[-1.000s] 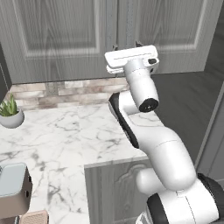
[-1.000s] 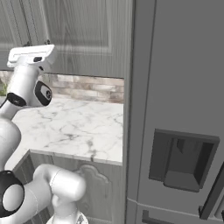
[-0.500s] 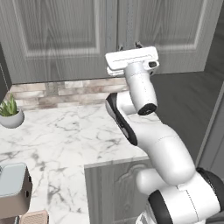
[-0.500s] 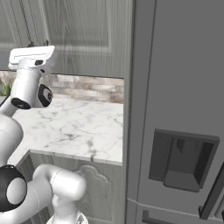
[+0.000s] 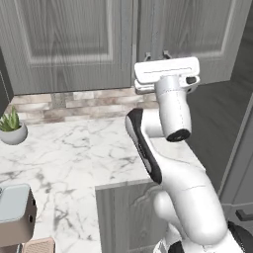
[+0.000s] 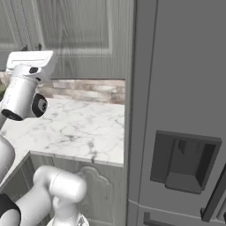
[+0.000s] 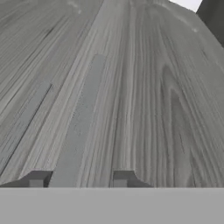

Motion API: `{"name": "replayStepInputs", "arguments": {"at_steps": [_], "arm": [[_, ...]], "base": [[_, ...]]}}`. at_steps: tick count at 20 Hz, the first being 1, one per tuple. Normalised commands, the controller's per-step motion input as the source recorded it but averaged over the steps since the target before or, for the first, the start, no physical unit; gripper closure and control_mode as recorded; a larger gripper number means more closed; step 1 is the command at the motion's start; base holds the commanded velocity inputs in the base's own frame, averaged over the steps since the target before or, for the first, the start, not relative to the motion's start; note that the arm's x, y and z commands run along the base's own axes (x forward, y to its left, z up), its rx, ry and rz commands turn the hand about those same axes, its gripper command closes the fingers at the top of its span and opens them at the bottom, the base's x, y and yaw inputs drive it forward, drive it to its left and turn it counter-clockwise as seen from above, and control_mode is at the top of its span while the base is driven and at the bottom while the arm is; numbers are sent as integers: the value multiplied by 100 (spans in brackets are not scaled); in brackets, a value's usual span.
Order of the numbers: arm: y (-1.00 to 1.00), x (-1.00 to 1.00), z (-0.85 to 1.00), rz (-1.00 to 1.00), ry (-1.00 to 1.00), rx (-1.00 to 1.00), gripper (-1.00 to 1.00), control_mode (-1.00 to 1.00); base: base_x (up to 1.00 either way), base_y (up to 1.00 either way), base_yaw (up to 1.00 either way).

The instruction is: Open the cabinet directly in front. Then move the beer and the mug to the dining counter with the jar on it.

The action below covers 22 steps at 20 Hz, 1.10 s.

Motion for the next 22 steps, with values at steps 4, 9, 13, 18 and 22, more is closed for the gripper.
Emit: {"name": "replayStepInputs", "arguments": {"at_steps": [4, 9, 13, 18, 22], "arm": [[-100, -100, 1, -33, 14, 10, 100, -100], [-100, -100, 1, -34, 13, 14, 100, -100], [-100, -100, 0, -37, 14, 17, 100, -100], [-100, -100, 0, -38, 12, 19, 100, -100], [-30, -30, 0, -12, 1, 4, -100, -100]], "base": [[0, 0, 0], [0, 0, 0], [0, 0, 0], [0, 0, 0], [0, 0, 0]]}}
